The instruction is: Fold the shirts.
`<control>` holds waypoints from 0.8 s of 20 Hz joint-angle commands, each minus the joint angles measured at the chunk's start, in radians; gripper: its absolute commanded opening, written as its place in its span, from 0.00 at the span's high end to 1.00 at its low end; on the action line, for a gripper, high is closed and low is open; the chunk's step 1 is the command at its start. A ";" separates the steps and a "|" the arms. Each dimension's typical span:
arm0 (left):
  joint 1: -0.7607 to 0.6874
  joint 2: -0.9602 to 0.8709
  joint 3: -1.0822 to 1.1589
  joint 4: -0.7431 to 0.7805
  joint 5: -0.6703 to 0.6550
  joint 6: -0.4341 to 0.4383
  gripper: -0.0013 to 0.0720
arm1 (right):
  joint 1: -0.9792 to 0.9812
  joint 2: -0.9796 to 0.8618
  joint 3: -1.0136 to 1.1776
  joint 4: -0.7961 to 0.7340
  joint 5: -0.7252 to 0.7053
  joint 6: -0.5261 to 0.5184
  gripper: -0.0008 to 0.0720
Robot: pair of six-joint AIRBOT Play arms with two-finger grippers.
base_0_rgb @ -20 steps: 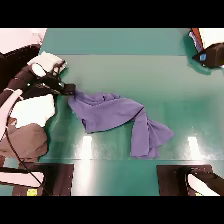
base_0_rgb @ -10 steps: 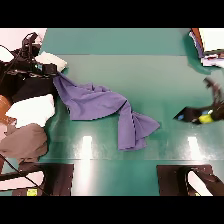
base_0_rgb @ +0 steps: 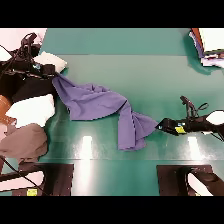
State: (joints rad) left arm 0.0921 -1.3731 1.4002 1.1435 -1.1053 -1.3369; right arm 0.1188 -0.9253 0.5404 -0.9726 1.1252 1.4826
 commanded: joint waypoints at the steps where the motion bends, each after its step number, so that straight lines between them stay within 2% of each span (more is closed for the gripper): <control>1: 0.001 0.001 0.001 0.002 -0.006 -0.001 0.95 | -0.009 -0.126 0.045 -0.041 -0.054 -0.001 0.36; 4: 0.001 0.001 0.001 0.002 -0.005 -0.001 0.95 | 0.038 -0.246 0.105 -0.042 -0.075 -0.010 0.36; 6: 0.001 0.001 0.001 0.002 -0.006 0.000 0.95 | 0.077 -0.319 0.150 -0.043 -0.079 -0.011 0.41; 9: 0.001 0.003 0.002 0.002 -0.013 0.002 0.95 | 0.130 -0.379 0.216 -0.051 -0.084 -0.063 0.97; 12: 0.003 0.061 0.020 0.011 0.002 -0.016 0.96 | 0.121 -0.344 0.319 -0.079 -0.092 -0.065 0.97; 16: 0.003 0.247 0.218 0.053 0.010 -0.025 0.96 | 0.024 -0.143 0.615 -0.166 -0.063 -0.066 0.97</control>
State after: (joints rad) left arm 0.0944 -1.2304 1.5063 1.1725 -1.1076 -1.3525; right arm 0.1928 -1.1725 0.9775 -1.0832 1.0466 1.4227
